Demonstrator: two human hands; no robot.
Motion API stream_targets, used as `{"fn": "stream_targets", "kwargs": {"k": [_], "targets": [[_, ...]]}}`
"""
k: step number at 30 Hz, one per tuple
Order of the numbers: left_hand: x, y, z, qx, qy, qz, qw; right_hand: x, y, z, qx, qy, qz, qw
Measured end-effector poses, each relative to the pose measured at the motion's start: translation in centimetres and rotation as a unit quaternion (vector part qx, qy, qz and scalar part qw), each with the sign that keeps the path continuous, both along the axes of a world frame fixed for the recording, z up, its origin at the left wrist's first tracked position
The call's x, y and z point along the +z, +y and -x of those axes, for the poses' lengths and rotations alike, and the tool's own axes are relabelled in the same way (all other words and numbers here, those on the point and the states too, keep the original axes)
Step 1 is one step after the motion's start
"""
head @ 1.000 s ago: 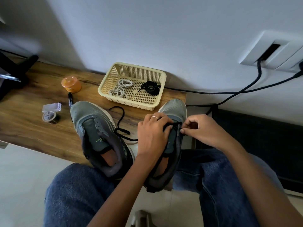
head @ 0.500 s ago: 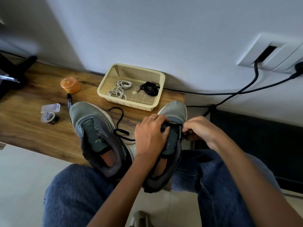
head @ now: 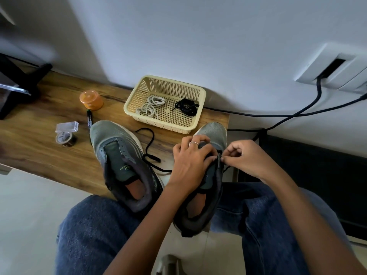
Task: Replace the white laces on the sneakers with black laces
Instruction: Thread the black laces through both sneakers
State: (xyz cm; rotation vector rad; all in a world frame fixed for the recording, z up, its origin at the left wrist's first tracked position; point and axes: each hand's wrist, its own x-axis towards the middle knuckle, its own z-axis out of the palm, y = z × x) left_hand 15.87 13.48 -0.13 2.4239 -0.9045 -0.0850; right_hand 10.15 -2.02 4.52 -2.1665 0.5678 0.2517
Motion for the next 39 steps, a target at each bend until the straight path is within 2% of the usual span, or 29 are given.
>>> {"fn": "stream_targets", "kwargs": {"k": [9, 16, 22, 26, 30, 35, 39], "targets": [[-0.2, -0.3, 0.5, -0.003, 0.111, -0.010, 0.994, 0.2, 0.4, 0.0, 0.041, -0.012, 0.031, 0.999], [0.2, -0.3, 0.3, -0.001, 0.184, -0.011, 0.983, -0.3, 1.2, -0.4, -0.042, 0.101, -0.090, 0.990], [0.8, -0.4, 0.7, 0.018, 0.169, 0.003, 0.985, -0.7, 1.5, -0.8, -0.115, 0.134, -0.165, 0.970], [1.5, 0.9, -0.4, 0.021, 0.125, 0.030, 0.991, -0.7, 1.3, -0.8, -0.134, 0.109, -0.203, 0.964], [2.7, 2.4, -0.8, 0.048, 0.094, 0.009, 0.994, -0.1, 0.9, -0.7, -0.114, 0.067, -0.171, 0.976], [2.6, 3.8, -1.6, 0.048, 0.162, -0.065, 0.983, 0.3, 0.6, -0.5, -0.064, 0.060, -0.120, 0.989], [2.4, 3.8, -1.8, 0.028, 0.174, -0.119, 0.977, 0.2, 0.4, -0.4, -0.038, 0.070, -0.095, 0.992]]}}
